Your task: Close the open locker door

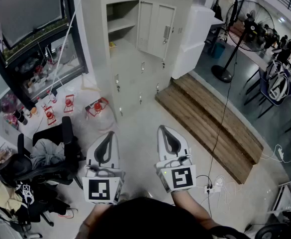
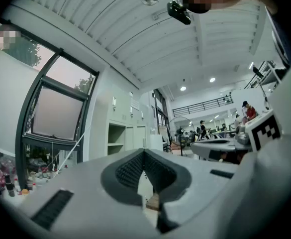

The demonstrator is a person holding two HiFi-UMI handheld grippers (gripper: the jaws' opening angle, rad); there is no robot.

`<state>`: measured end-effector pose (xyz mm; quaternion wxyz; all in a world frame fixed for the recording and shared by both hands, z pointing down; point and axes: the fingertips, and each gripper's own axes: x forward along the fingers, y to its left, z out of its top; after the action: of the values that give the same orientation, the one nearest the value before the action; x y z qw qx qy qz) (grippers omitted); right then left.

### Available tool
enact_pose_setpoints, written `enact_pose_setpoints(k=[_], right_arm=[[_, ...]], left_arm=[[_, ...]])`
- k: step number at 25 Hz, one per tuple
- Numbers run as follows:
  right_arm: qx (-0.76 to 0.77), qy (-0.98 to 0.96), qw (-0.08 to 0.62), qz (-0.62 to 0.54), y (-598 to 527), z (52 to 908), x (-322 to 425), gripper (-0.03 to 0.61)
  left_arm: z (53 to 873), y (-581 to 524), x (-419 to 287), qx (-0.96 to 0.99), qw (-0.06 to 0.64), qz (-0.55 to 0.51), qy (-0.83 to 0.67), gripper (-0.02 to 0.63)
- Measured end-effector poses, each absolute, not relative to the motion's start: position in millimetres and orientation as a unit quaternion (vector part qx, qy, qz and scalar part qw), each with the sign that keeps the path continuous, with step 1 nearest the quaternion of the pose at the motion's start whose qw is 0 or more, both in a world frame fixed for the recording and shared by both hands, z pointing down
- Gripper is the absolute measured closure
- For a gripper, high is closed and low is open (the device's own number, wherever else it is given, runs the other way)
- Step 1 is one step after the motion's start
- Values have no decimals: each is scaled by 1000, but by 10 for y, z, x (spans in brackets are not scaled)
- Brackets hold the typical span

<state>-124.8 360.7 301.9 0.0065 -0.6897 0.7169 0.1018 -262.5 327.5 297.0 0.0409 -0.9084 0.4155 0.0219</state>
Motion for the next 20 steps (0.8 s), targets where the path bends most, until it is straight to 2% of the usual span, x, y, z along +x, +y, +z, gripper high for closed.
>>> enact_pose_setpoints(k=[13, 20], right_arm=[[-717, 690, 28, 97, 3688, 2954, -1906, 563], [-737, 668, 14, 97, 3702, 3021, -2111, 563]], left_arm=[[2926, 3261, -3275, -922, 57, 12, 382, 612], [3021, 3174, -3452, -933, 63, 22, 354, 613]])
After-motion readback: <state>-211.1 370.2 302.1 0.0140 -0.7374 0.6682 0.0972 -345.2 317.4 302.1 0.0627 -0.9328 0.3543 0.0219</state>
